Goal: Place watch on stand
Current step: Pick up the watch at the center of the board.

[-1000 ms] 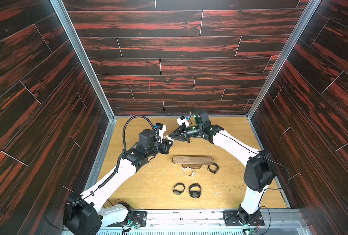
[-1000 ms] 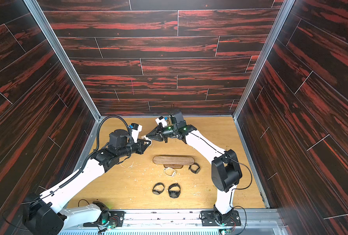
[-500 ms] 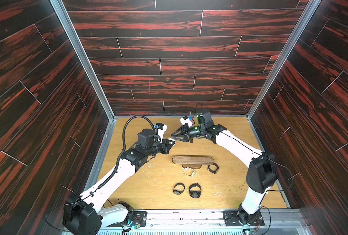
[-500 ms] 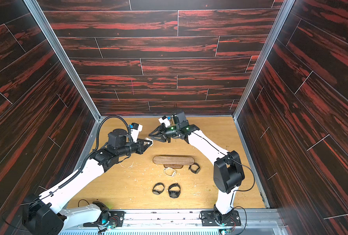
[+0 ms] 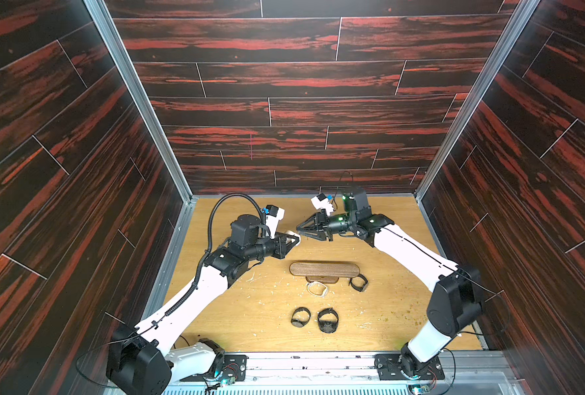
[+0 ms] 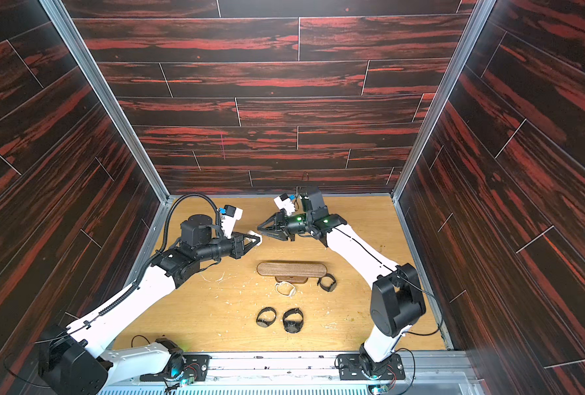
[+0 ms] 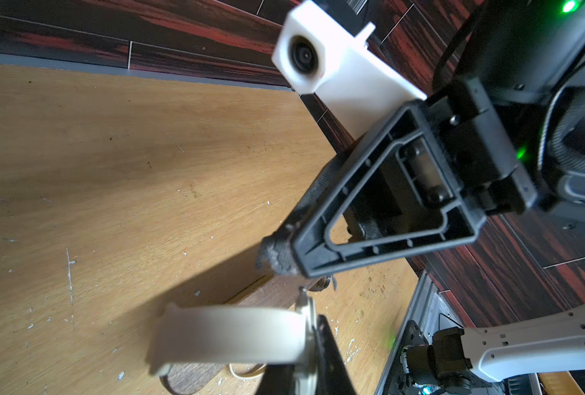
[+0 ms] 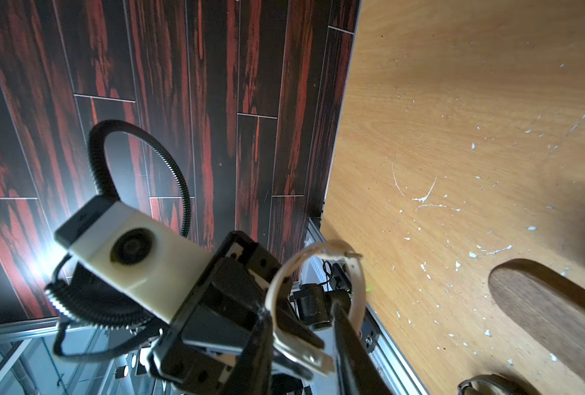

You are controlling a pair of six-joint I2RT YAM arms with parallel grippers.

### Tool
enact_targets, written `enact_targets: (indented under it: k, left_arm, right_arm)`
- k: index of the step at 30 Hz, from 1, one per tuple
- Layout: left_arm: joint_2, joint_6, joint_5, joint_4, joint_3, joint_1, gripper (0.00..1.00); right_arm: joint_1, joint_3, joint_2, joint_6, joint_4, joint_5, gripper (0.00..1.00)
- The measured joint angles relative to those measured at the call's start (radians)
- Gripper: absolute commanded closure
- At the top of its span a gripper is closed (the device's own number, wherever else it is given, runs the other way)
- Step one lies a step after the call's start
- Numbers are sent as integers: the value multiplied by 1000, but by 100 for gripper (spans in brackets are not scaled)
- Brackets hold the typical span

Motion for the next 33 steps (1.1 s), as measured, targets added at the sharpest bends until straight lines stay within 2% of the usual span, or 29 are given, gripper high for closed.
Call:
enact_targets:
  k: [17, 28, 33]
  left_arm:
    - [110, -240, 309, 267, 3, 110, 100]
    - [110, -274, 361, 307, 11, 110, 100]
    - [109, -274, 365, 314, 12, 111, 100]
  right_arm:
    - [-35, -148, -107, -39, 214, -113, 63]
    - [-35, -134, -109, -105, 229, -135, 64]
    - [-35, -108, -108, -151, 211, -135, 68]
